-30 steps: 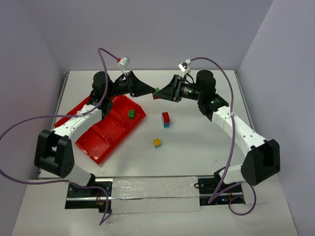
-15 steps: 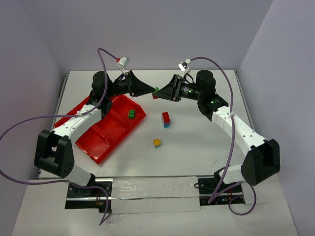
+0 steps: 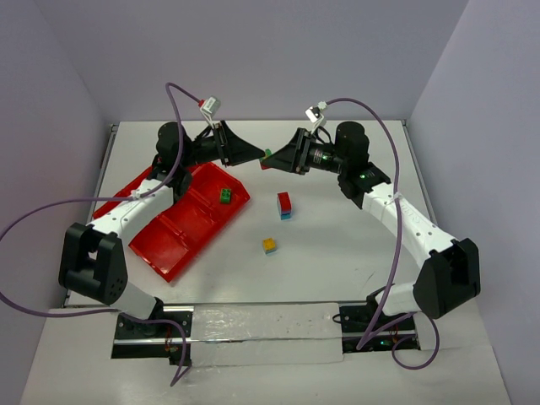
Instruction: Sort the legos into containers by color
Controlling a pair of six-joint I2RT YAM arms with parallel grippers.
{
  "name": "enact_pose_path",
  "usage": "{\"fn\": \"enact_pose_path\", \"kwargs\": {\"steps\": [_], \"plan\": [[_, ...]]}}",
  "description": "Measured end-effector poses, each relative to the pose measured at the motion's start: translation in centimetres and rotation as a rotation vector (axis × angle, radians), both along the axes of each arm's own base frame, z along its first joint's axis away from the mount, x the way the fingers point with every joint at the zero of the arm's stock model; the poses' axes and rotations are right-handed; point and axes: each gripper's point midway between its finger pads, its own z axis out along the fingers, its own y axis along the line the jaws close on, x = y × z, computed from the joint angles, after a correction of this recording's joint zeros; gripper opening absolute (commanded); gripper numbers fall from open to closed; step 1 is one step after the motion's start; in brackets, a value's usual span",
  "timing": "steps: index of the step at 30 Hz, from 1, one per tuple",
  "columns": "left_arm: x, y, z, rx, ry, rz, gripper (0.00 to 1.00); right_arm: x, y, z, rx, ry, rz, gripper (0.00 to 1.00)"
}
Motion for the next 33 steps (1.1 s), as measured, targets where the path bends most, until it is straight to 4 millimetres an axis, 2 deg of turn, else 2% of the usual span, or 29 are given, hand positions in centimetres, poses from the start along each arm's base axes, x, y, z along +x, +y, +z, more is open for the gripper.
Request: {"fn": "enact_pose_path", "kwargs": {"steps": [3, 9, 18, 22, 26, 29, 33], "plan": [[0.1, 0.1, 0.0, -0.001, 0.000, 0.005, 0.00, -0.1, -0.1, -0.1, -0.011, -0.008, 0.000, 0.10], [2.8, 2.1, 0.5, -0.014, -0.007, 0.115, 0.00, -0.6, -0.7, -3.1, -0.088, 0.053, -0.006, 0.09], [3.8, 2.6, 0.1, 0.029, -0.017, 0.165, 0.00, -0.6, -1.3, -4.9, -0.156, 0.074, -0.026, 0.09], [6.2, 4.0, -1.9, 0.193, 0.007, 0.321, 0.00, -0.4, -2.4, -6.1, -0.226, 0.087, -0.086, 0.10], [8.2, 7.4, -5.7, 0.419, 0.055, 0.537, 0.00, -0.2, -3.9, -6.3, -0.268, 0.077, -0.142, 0.10], [8.6, 10.2, -9.3, 0.590, 0.114, 0.646, 0.00, 0.0, -4.6, -6.0, -0.279, 0.064, -0.171, 0.10], [8.2, 12.8, -13.0, 0.762, 0.180, 0.724, 0.00, 0.1, -4.8, -6.1, -0.287, 0.068, -0.182, 0.10]]}}
